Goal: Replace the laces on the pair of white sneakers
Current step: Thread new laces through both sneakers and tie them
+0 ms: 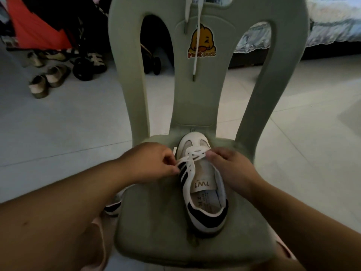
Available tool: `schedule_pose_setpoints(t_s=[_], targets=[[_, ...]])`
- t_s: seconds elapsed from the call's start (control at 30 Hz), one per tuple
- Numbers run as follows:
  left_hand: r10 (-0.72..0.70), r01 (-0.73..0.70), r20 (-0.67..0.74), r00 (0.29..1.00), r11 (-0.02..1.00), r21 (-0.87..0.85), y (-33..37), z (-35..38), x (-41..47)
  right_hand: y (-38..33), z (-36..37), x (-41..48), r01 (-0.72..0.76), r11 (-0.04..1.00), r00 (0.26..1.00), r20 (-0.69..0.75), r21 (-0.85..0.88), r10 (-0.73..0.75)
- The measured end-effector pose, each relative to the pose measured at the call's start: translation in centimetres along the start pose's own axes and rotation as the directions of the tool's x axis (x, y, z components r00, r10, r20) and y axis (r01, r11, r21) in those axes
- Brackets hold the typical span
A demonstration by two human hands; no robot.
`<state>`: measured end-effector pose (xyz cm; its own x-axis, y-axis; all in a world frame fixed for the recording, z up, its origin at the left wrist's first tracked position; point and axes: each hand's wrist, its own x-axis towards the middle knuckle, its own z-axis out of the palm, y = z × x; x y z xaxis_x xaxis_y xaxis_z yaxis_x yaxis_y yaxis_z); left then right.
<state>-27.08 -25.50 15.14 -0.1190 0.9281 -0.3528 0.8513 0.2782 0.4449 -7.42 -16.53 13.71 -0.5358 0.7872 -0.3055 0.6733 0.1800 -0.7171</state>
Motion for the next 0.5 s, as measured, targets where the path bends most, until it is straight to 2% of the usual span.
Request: schedule_pose_setpoints(t_s=[0.1,0.2,0.3,0.37,0.43,0.5], targets=[[-0.031,0.027,-0.03,0.999,0.993,-0.119,1.7,1.1,1.1,-0.3,-0.6,1.7,0.064,0.983,0.997,-0.036,-0.174,-0.071],[-0.169,0.154,-0.026,0.985,0.943,-0.296,2.1,1.4,2.0,-0.9,-1.0,3.0,0.18,0.935,0.984,0.061,-0.307,-0.17],[-0.288,0.32,0.141,0.947,0.817,-0.48,2.3,1.6,2.5,-1.4,-0.9,3.9,0.266,0.879,0.961,0.183,-0.395,-0.208],[-0.298,0.382,0.239,0.924,0.726,-0.572,2.4,1.7,2.5,-1.5,-0.8,4.2,0.291,0.831,0.955,0.202,-0.475,-0.219],[-0.284,0.367,0.233,0.93,0.696,-0.617,2.3,1.7,2.6,-1.5,-0.6,4.2,0.302,0.805,0.952,0.209,-0.511,-0.224],[-0.243,0.267,0.118,0.963,0.783,-0.561,2.1,1.7,2.6,-1.5,-0.5,3.8,0.301,0.833,0.952,0.191,-0.465,-0.238]])
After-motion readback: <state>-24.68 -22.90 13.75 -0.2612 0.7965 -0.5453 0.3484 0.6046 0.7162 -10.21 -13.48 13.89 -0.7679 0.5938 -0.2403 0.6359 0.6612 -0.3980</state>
